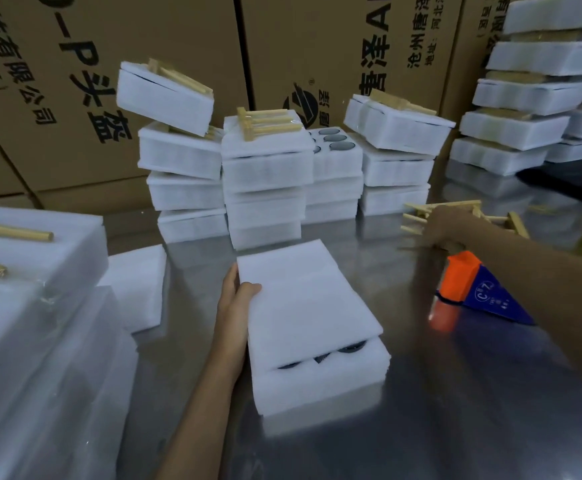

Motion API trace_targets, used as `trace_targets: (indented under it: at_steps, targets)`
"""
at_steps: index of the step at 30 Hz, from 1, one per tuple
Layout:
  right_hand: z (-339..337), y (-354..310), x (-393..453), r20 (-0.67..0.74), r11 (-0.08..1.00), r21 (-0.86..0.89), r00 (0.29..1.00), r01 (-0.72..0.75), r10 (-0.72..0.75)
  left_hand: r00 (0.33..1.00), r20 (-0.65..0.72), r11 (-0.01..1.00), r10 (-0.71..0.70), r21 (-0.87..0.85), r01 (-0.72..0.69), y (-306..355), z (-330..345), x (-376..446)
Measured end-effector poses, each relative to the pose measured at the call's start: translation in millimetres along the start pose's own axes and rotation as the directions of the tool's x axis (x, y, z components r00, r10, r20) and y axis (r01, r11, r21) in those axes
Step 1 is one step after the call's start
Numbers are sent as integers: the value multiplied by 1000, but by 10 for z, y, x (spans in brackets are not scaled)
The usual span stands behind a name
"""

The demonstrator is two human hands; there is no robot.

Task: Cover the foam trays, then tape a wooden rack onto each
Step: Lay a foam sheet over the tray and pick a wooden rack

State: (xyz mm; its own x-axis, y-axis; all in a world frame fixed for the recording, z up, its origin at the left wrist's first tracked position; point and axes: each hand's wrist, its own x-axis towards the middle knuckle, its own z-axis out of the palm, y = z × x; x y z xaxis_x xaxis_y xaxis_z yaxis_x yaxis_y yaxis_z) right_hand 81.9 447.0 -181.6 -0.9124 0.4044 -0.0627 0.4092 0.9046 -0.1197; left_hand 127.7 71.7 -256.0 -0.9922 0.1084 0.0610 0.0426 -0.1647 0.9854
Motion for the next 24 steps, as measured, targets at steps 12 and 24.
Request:
trace_targets:
  at_steps: [12, 24]
  targets:
    - [-448, -212, -244, -374, 942, -325, 904, 81, -207, 999, -28, 999, 32, 11, -32, -38, -10, 51]
    - [-574, -1198, -1252, -369, 26, 921, 895, 388, -251, 999, 26, 999, 28, 20, -28, -31, -44, 13]
